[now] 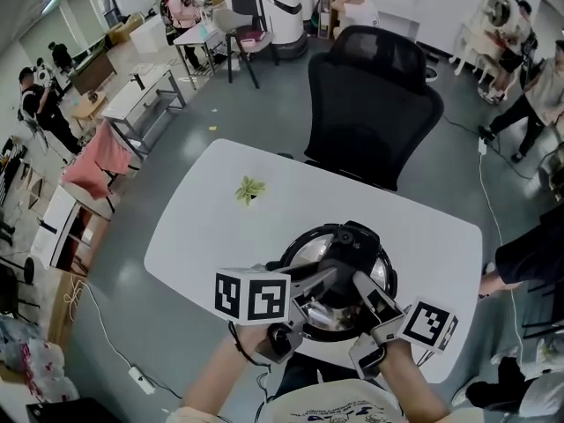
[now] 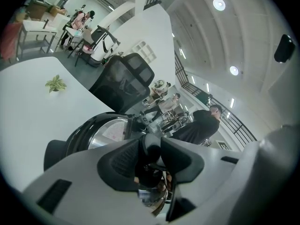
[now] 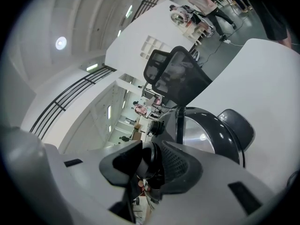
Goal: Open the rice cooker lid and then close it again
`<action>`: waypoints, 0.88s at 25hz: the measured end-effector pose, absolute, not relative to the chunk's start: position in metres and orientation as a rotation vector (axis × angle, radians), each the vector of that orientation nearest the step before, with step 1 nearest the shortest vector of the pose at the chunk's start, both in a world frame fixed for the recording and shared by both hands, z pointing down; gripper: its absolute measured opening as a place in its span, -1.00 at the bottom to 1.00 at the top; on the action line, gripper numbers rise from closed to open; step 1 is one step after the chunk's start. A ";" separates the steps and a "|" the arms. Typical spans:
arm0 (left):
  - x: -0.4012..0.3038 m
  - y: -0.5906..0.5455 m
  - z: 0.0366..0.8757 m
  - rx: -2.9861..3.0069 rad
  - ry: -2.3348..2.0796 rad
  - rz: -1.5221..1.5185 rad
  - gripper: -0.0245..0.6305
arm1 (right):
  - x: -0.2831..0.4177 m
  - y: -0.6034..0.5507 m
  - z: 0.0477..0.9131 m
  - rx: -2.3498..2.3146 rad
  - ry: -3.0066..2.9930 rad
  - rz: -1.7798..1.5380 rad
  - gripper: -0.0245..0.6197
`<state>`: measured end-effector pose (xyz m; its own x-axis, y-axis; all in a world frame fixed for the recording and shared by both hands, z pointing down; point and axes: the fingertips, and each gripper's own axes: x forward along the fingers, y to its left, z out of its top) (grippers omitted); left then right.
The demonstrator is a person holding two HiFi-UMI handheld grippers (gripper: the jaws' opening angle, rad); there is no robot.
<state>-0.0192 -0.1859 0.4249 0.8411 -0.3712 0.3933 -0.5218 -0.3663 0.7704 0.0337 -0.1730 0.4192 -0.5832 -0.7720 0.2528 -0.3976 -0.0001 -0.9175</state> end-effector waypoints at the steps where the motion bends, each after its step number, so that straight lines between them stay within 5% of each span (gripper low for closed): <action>1: -0.019 -0.186 0.427 1.997 -0.656 0.195 -0.44 | 0.034 -0.173 0.421 -1.218 1.953 -1.608 -0.50; 22: -0.020 -0.193 0.453 2.007 -0.562 0.258 -0.42 | 0.039 -0.168 0.453 -1.460 1.875 -1.596 -0.48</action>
